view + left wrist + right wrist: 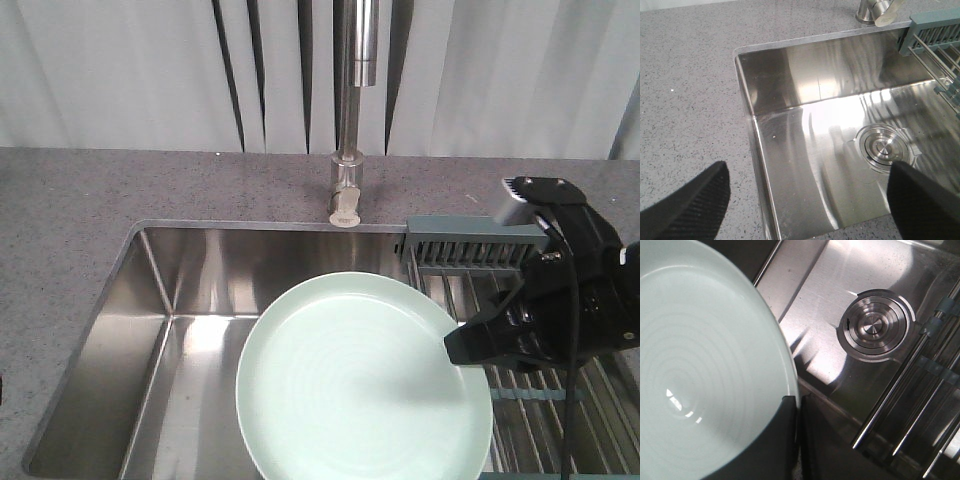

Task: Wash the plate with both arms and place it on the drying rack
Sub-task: 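Raise the pale green plate toward the faucet spout with the right gripper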

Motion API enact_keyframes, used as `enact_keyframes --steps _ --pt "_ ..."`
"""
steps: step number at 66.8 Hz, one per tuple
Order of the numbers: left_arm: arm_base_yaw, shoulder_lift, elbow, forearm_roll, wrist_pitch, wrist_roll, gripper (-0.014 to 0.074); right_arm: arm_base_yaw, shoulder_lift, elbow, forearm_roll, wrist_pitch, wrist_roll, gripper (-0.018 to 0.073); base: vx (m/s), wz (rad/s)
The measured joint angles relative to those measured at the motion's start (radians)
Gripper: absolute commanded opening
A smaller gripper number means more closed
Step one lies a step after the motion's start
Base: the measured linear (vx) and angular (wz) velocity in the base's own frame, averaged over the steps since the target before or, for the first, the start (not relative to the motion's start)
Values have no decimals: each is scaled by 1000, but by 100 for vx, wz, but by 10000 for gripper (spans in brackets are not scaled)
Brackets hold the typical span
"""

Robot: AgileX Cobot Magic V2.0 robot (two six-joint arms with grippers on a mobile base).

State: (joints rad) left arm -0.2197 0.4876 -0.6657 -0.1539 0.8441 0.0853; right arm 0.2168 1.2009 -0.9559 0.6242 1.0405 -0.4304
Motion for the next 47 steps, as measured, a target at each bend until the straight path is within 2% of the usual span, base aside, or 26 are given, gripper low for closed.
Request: enact_keyframes --steps 31,47 --pt "0 0 0 0 0 0 590 0 0 0 3 -9 -1 -4 0 0" --pt "0 0 0 0 0 0 590 0 10 -9 -15 -20 -61 -3 0 0"
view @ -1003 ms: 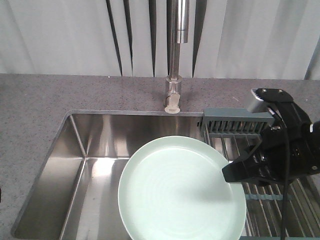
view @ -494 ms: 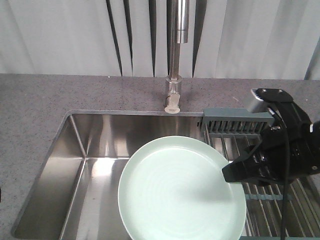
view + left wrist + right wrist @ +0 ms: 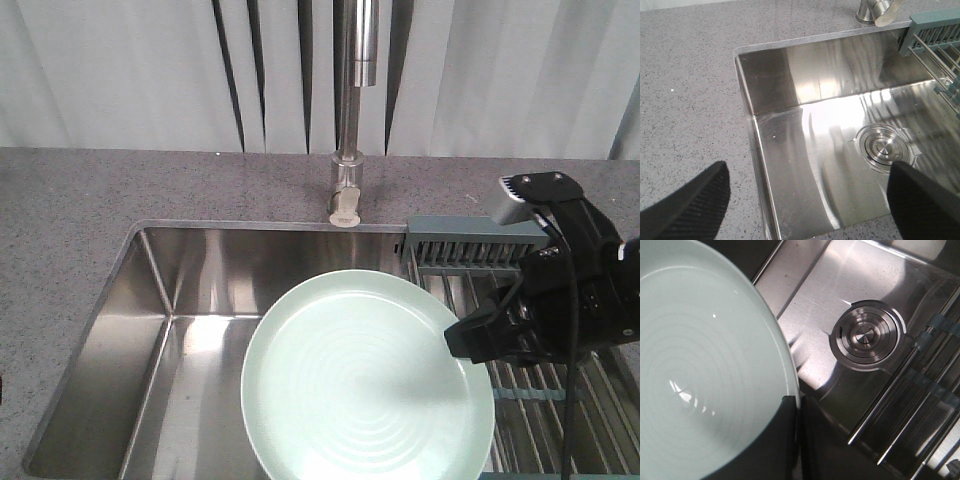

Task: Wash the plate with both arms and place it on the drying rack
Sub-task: 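Raise the pale green plate toward the faucet spout with the right gripper, then hold and tilt the plate under the faucet with the right gripper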

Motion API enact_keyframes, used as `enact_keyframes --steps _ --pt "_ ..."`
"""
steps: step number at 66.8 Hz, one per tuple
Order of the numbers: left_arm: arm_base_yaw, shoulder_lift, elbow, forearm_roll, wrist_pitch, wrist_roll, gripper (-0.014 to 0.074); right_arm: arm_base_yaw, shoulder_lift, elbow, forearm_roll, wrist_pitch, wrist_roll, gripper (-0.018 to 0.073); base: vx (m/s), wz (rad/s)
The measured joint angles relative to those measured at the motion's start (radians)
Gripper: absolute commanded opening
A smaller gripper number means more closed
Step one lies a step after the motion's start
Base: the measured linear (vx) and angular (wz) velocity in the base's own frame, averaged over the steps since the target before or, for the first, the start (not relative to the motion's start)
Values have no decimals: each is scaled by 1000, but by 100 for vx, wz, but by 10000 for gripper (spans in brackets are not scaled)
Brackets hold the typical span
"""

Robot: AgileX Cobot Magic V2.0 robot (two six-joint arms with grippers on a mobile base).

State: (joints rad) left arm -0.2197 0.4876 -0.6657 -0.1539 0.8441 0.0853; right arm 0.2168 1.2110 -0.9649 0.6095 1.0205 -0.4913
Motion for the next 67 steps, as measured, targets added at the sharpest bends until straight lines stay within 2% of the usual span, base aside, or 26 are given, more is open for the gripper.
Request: enact_keyframes --steps 23,50,67 --pt "0 0 0 0 0 0 590 39 184 -170 -70 40 27 -3 0 0" --pt "0 0 0 0 0 0 590 41 468 -492 -95 77 48 -3 0 0" --pt "0 0 0 0 0 0 590 -27 584 -651 -103 126 71 -3 0 0"
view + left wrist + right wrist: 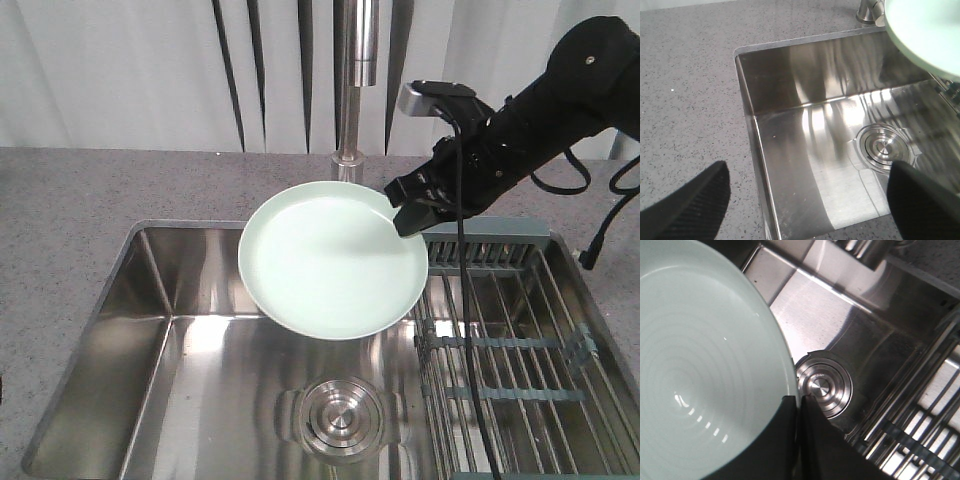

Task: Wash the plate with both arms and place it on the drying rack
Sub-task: 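Hold and tilt the plate under the faucet with the right gripper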

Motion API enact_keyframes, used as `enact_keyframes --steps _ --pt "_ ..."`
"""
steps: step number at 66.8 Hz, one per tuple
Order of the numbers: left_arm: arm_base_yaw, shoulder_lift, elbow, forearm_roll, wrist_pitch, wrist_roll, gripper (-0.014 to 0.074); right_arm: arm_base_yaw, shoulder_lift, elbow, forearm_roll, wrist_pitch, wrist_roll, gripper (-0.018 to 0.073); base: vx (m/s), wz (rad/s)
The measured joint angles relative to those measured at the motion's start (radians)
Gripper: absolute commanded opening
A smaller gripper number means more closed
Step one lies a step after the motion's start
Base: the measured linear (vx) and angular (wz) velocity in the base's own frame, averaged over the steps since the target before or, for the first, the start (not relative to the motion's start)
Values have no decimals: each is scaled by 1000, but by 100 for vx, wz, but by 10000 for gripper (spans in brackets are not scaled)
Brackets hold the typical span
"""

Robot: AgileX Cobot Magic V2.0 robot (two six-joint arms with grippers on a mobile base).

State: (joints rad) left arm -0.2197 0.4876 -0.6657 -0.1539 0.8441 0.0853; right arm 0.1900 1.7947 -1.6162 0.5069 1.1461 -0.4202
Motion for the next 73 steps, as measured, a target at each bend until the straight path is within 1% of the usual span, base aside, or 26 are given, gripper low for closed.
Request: enact_keyframes --steps 10,19,33,46,53,59,65,73 --pt "0 0 0 0 0 0 590 -67 5 -11 -5 30 12 -3 0 0" --pt "0 0 0 0 0 0 590 -102 -13 16 -27 37 19 -3 0 0" --pt "0 0 0 0 0 0 590 -136 -133 169 -33 0 19 -2 0 0" --pt "0 0 0 0 0 0 590 -139 -240 313 -31 -27 15 -1 0 0" --pt "0 0 0 0 0 0 590 -125 -293 374 -30 -35 13 -1 0 0" --pt "0 0 0 0 0 0 590 -94 -332 413 -30 -45 13 -1 0 0" --pt "0 0 0 0 0 0 590 -58 -353 431 -30 -48 18 -1 0 0" --pt "0 0 0 0 0 0 590 12 -357 437 -30 -66 42 -1 0 0"
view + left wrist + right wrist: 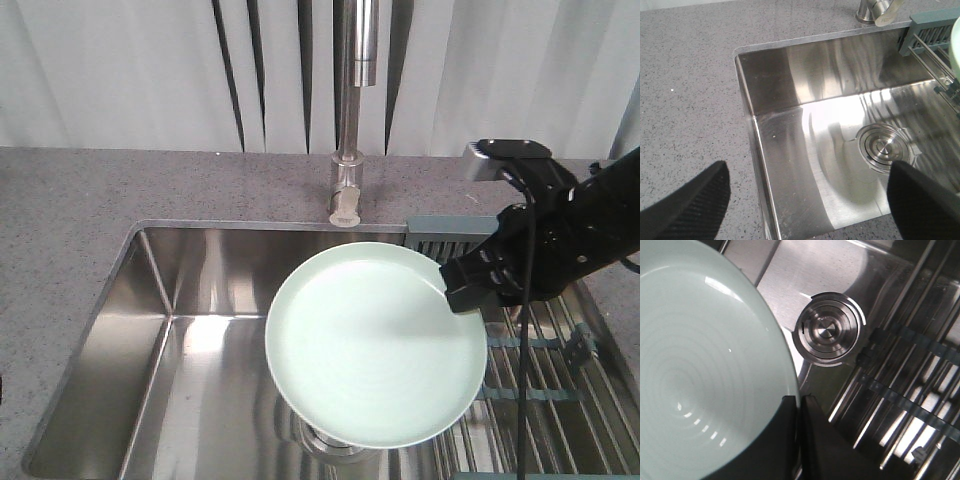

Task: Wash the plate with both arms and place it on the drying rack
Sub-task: 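Hold and tilt the plate under the faucet with the right gripper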

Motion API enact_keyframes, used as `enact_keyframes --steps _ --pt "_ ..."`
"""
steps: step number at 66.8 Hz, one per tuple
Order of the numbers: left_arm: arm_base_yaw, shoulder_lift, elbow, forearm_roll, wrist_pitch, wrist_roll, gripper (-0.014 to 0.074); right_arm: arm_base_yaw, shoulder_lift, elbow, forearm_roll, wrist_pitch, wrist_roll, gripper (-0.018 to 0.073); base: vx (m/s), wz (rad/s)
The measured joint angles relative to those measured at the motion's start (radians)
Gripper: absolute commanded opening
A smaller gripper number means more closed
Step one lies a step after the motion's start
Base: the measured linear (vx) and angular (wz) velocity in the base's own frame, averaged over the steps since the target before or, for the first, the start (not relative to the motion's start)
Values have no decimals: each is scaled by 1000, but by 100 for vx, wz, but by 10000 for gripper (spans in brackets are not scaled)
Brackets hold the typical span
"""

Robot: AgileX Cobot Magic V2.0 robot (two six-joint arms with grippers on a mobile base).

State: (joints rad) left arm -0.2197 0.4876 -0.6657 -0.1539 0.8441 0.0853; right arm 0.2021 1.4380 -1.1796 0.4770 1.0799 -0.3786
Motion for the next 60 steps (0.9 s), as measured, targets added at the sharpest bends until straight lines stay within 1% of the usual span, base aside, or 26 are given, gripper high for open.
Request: enact_keyframes --steps 12,26,44,60 --pt "0 0 0 0 0 0 590 82 13 -4 8 -44 21 -1 0 0" --pt "0 0 0 0 0 0 590 111 112 -102 8 -46 41 -1 0 0" --pt "0 0 0 0 0 0 590 105 258 -292 0 -24 50 -1 0 0" --pt "0 0 0 0 0 0 590 34 357 -417 -1 -1 52 -1 0 0"
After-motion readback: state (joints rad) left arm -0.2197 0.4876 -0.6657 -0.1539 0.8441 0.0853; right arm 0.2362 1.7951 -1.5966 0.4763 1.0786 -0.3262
